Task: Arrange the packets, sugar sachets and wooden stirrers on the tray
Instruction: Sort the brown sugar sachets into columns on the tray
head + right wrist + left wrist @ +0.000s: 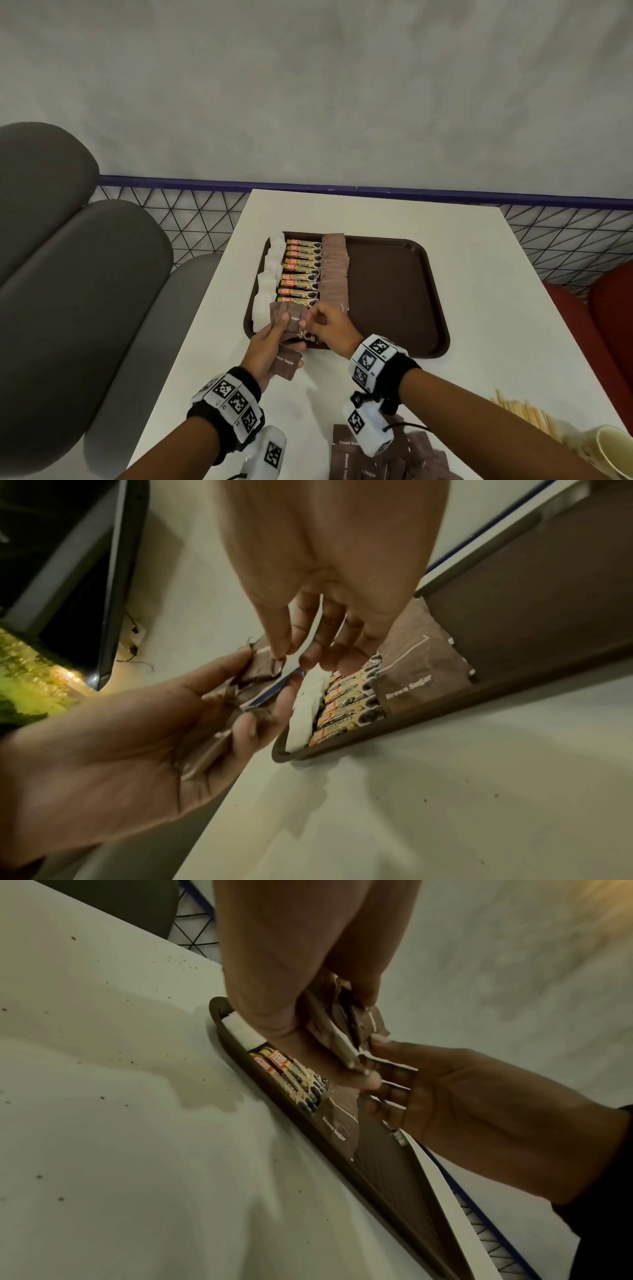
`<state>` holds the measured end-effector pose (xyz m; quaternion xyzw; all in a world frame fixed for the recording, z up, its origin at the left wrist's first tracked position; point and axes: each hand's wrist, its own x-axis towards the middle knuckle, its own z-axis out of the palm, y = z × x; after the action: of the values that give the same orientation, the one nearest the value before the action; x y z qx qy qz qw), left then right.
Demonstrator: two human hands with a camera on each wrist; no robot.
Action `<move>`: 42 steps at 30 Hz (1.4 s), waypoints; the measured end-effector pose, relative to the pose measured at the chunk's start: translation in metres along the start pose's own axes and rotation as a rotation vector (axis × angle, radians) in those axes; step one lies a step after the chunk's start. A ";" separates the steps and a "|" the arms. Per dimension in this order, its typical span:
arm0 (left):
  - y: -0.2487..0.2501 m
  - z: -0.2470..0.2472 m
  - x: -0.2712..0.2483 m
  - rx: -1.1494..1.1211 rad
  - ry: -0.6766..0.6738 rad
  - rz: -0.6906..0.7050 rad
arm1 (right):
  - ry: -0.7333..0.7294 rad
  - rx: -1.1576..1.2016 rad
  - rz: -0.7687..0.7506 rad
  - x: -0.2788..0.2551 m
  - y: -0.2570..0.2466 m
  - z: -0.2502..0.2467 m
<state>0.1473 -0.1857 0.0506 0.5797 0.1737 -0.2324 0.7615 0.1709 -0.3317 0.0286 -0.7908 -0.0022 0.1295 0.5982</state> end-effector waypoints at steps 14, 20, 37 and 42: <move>0.012 0.019 0.028 0.010 -0.028 0.069 | 0.020 0.202 0.090 0.014 0.000 -0.028; 0.024 0.029 0.050 -0.015 -0.050 0.019 | 0.084 0.249 0.106 0.036 0.009 -0.040; 0.039 -0.014 0.097 0.016 0.095 -0.089 | 0.638 -0.224 0.263 0.170 0.030 -0.165; 0.042 -0.025 0.102 0.034 0.134 -0.059 | 0.599 -0.309 0.310 0.187 0.044 -0.162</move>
<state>0.2555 -0.1679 0.0229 0.6015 0.2372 -0.2184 0.7309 0.3783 -0.4676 -0.0107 -0.8655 0.2734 -0.0201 0.4193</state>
